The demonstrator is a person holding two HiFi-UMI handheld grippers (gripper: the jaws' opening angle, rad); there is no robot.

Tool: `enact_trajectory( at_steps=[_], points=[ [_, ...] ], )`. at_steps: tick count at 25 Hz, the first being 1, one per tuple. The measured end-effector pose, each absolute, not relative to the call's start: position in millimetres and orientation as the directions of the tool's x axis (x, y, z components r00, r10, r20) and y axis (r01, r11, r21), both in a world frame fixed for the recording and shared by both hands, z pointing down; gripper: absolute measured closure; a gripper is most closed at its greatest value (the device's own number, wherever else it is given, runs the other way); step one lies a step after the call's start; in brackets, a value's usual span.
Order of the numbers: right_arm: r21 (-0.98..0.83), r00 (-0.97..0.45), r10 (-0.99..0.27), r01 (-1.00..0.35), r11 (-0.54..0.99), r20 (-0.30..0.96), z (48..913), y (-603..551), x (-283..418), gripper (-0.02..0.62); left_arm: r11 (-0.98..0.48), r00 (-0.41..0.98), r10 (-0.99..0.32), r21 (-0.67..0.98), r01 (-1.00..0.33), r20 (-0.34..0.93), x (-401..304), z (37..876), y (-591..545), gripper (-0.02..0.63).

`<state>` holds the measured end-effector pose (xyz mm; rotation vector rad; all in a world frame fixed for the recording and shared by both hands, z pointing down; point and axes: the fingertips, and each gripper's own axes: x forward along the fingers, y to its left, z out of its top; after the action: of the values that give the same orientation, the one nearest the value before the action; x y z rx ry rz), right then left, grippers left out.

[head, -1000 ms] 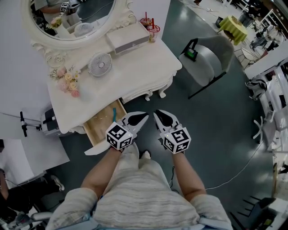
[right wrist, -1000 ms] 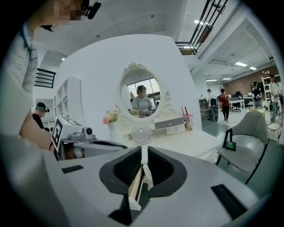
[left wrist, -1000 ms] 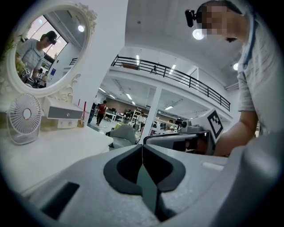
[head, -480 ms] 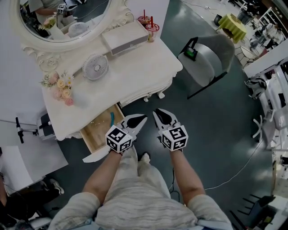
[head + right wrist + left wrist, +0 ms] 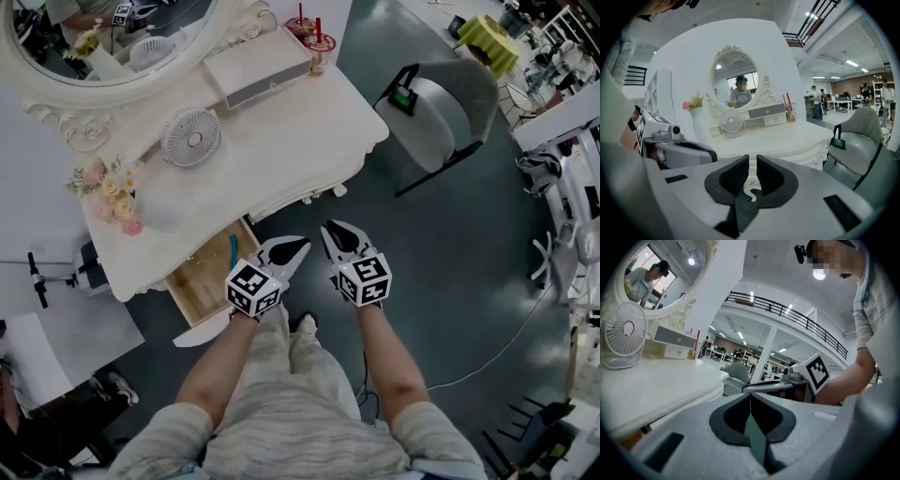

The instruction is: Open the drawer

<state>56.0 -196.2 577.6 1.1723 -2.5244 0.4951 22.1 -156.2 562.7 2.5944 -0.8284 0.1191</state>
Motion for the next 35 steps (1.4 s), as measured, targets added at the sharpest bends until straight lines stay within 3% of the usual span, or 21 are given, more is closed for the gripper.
enact_trajectory(
  at_steps=[11, 14, 35],
  points=[
    [-0.173, -0.607, -0.645, -0.776, 0.606, 0.464, 617, -234, 53, 0.580, -0.718, 0.817, -0.527, 0.391, -0.576, 0.234, 24, 598, -188, 0.592],
    [-0.181, -0.609, -0.631, -0.773, 0.608, 0.481, 629, -242, 51, 0.529, -0.711, 0.814, -0.527, 0.398, -0.579, 0.244, 25, 605, -196, 0.592],
    [-0.142, -0.524, -0.574, -0.804, 0.578, 0.630, 708, -286, 51, 0.463, -0.696, 0.830, -0.485, 0.453, -0.557, 0.276, 25, 632, -215, 0.592]
  ],
)
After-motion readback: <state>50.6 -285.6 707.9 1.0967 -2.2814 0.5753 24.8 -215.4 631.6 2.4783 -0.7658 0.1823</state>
